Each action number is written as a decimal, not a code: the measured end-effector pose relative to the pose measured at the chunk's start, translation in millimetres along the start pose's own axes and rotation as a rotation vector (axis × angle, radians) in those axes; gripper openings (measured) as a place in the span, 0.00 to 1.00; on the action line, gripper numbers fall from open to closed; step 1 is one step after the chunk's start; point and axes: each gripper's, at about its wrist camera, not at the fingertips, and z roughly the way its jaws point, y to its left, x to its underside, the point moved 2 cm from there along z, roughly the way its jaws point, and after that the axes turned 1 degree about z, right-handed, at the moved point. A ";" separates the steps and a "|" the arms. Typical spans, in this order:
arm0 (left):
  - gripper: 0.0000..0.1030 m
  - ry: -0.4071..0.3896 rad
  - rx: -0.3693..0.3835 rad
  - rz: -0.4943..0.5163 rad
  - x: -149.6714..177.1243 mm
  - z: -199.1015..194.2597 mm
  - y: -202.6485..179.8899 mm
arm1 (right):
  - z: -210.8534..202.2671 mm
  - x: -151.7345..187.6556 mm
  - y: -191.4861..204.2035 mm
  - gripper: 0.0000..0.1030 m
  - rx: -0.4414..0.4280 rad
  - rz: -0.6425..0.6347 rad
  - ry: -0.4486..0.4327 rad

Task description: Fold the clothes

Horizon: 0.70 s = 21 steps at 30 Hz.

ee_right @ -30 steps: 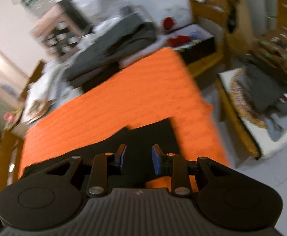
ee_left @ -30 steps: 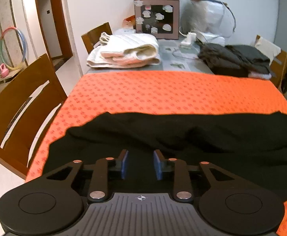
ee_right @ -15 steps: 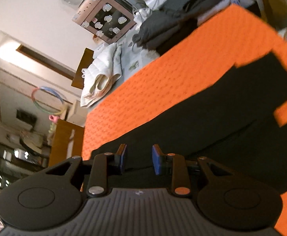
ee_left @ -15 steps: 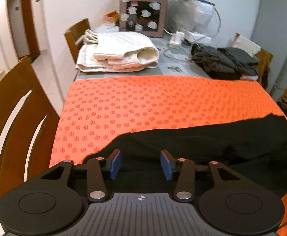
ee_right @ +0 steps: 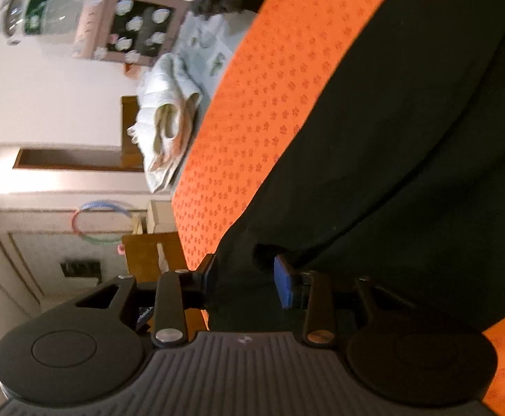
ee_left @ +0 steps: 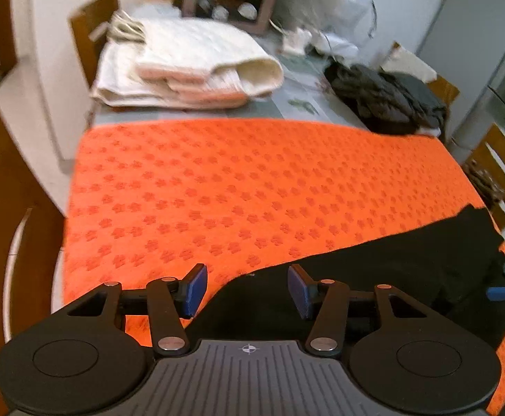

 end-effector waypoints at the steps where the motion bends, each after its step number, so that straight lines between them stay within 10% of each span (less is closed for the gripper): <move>1: 0.53 0.016 0.018 0.008 -3.7 6.7 2.1 | 5.3 0.3 -1.3 0.42 0.002 0.021 0.001; 21: 0.48 0.254 0.338 0.185 -32.8 80.9 1.0 | 76.3 -3.4 -12.8 0.41 0.032 0.263 -0.026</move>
